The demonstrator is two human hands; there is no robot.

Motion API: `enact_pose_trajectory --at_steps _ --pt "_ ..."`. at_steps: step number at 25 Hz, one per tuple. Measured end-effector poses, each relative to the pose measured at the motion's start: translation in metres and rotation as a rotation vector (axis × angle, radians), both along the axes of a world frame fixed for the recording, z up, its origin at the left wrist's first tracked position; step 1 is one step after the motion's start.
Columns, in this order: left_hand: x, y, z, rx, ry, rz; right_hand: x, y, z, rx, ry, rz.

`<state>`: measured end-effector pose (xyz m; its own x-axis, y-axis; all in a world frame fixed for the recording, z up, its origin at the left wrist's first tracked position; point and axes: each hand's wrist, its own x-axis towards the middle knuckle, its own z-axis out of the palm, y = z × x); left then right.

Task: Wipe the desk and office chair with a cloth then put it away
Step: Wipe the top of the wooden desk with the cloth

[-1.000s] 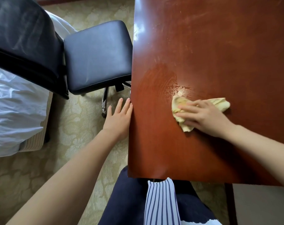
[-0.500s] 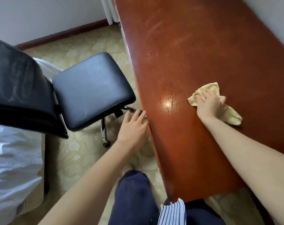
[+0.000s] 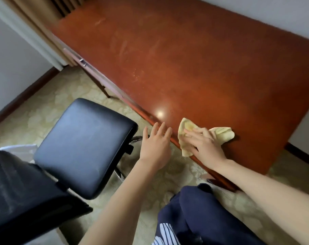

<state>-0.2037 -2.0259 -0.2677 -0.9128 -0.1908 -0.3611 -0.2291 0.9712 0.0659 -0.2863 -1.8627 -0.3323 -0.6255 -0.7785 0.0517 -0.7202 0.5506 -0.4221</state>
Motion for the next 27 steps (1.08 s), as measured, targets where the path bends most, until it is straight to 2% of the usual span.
enact_pose_trajectory --at_steps 3,5,8,11,20,25,27 --pt "-0.028 -0.003 -0.007 0.038 -0.038 -0.075 -0.003 0.033 0.001 -0.017 0.021 0.2" --pt "-0.049 -0.006 -0.008 0.051 -0.032 -0.133 -0.011 0.046 0.001 -0.021 -0.014 0.258" --pt "-0.09 -0.016 -0.01 0.021 -0.014 -0.256 -0.036 0.053 0.002 -0.036 -0.014 0.216" --pt "-0.131 -0.034 -0.01 -0.001 -0.005 -0.294 -0.075 0.048 0.003 -0.051 0.029 0.161" --pt "-0.234 -0.046 -0.008 0.018 -0.038 -0.373 -0.242 0.044 0.006 0.02 0.027 -0.357" --pt "-0.267 -0.053 -0.014 0.013 -0.087 -0.466 -0.307 0.036 -0.006 0.059 0.024 -1.049" --pt "-0.283 -0.058 -0.015 0.013 -0.104 -0.493 -0.312 0.018 -0.007 0.03 -0.007 -1.244"
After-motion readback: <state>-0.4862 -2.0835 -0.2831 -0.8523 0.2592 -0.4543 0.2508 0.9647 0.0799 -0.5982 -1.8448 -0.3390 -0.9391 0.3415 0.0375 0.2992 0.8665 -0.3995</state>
